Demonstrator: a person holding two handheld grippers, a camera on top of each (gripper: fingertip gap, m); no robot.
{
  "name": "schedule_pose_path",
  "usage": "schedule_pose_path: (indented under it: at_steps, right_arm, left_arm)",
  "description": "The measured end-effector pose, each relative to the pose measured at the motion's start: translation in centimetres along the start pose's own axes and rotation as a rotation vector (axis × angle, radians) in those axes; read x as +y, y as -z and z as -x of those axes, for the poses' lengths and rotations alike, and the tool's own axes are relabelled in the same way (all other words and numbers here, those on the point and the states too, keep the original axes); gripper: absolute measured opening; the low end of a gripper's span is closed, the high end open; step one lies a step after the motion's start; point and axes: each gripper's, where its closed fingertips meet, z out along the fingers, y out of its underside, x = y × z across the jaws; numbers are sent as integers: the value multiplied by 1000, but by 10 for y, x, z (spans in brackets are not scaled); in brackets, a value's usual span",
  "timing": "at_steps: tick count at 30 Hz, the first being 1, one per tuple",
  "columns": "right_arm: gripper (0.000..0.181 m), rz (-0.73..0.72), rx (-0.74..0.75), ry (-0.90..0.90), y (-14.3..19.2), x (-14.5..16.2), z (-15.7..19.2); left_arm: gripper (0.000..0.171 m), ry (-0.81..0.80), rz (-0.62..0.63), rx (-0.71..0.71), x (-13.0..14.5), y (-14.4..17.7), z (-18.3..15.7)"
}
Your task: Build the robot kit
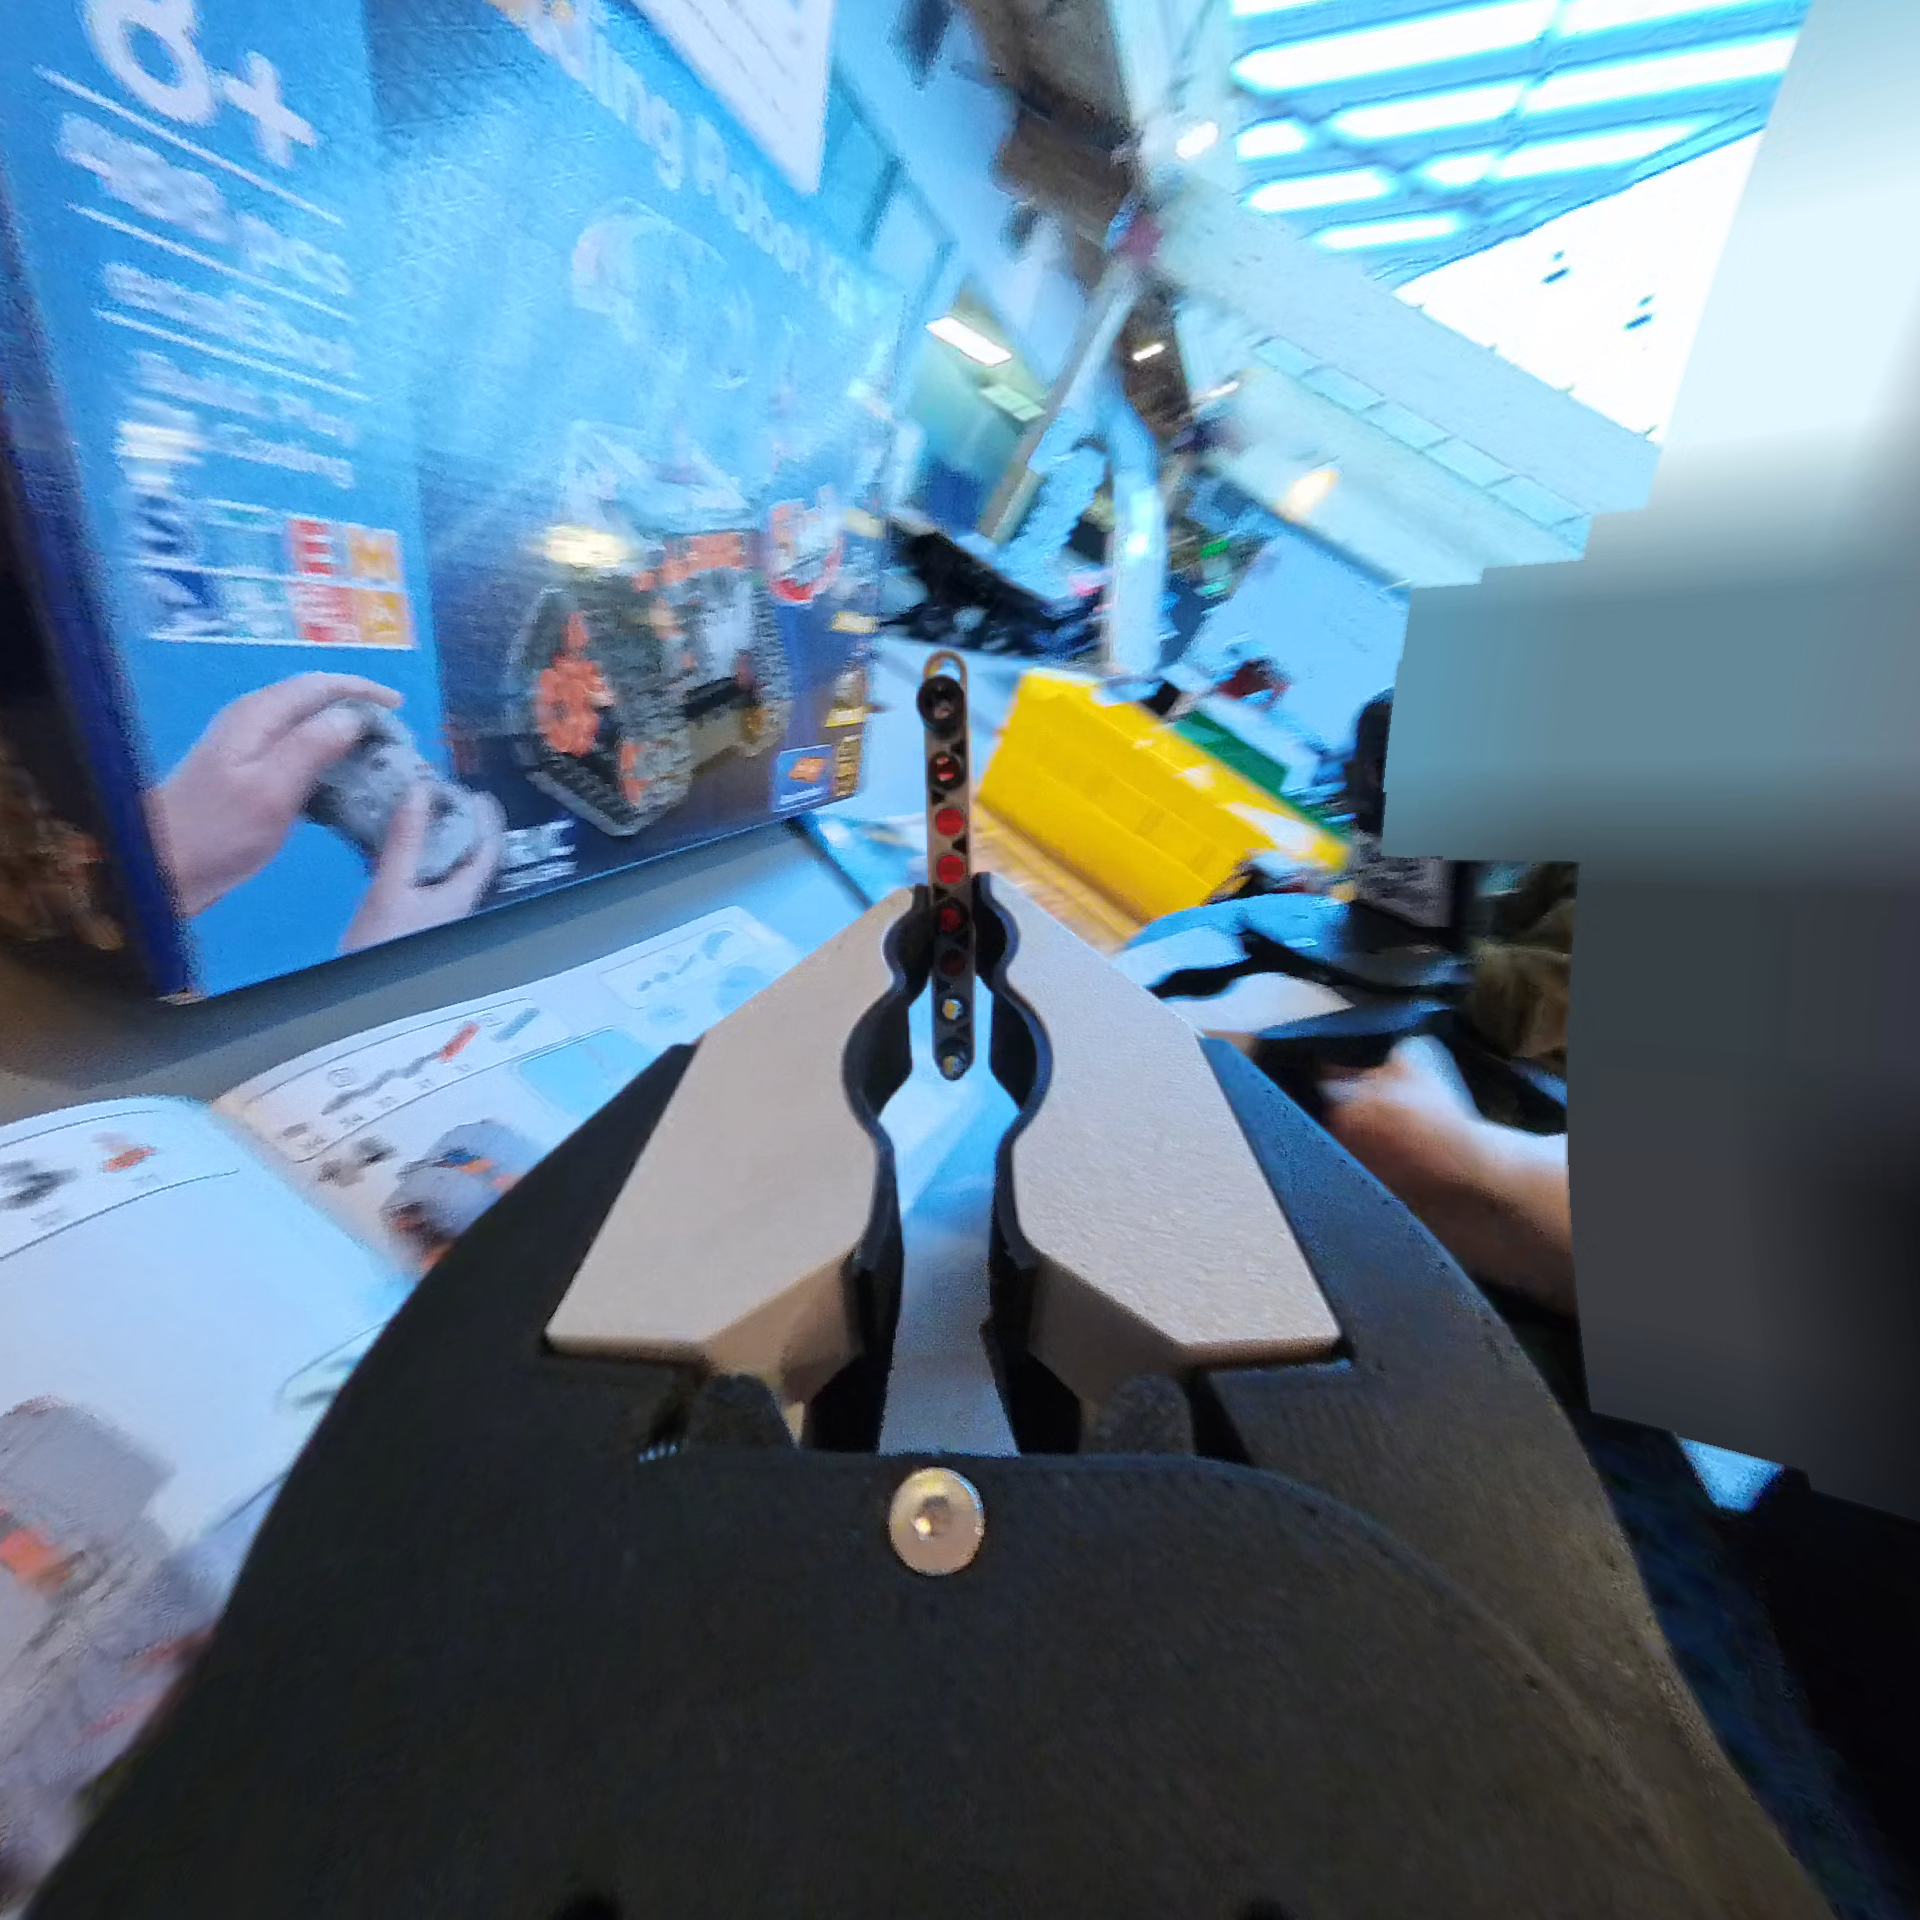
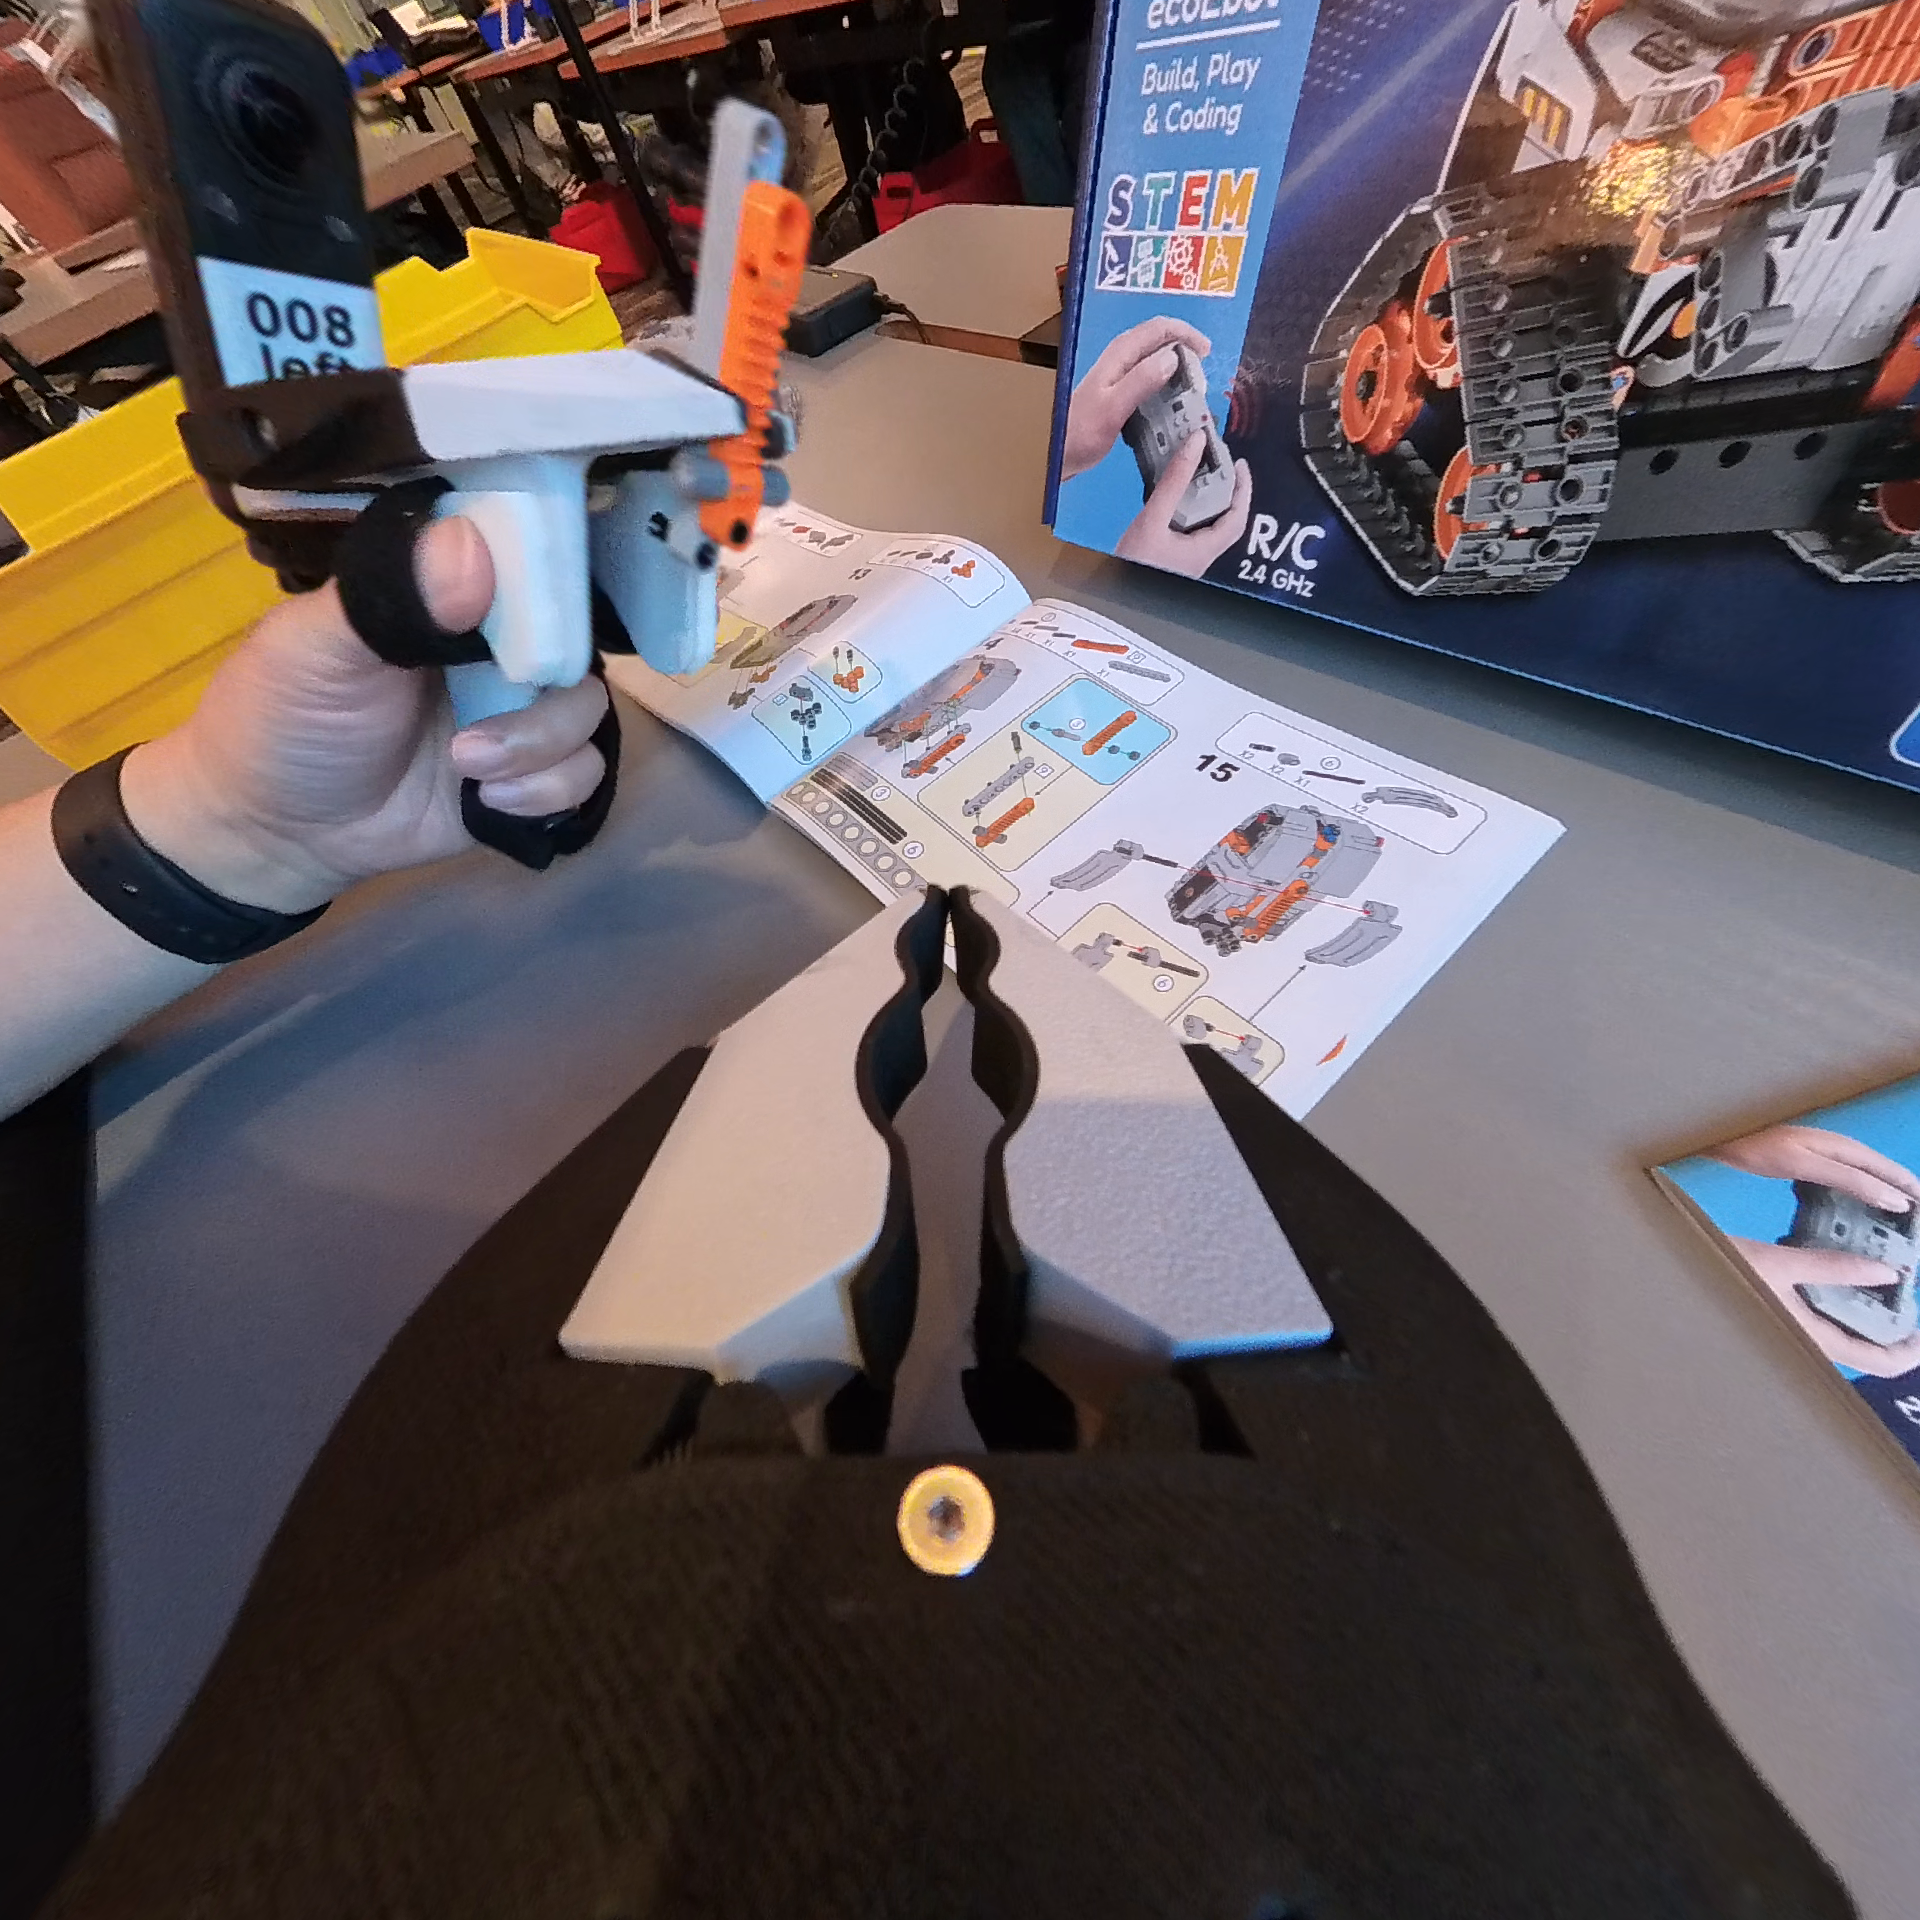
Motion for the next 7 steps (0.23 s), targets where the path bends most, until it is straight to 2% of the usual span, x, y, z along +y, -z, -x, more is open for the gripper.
schedule_pose_path:
  at_steps: [4, 7]
  right_arm:
    - [0, 8, -7, 0, -1, 2, 1]
    - [0, 11, -12, -1, -2, 2, 2]
  left_arm:
    - [5, -207, 132, -254, 12, 3, 26]
    - [6, -351, 252, -361, 26, 2, 35]
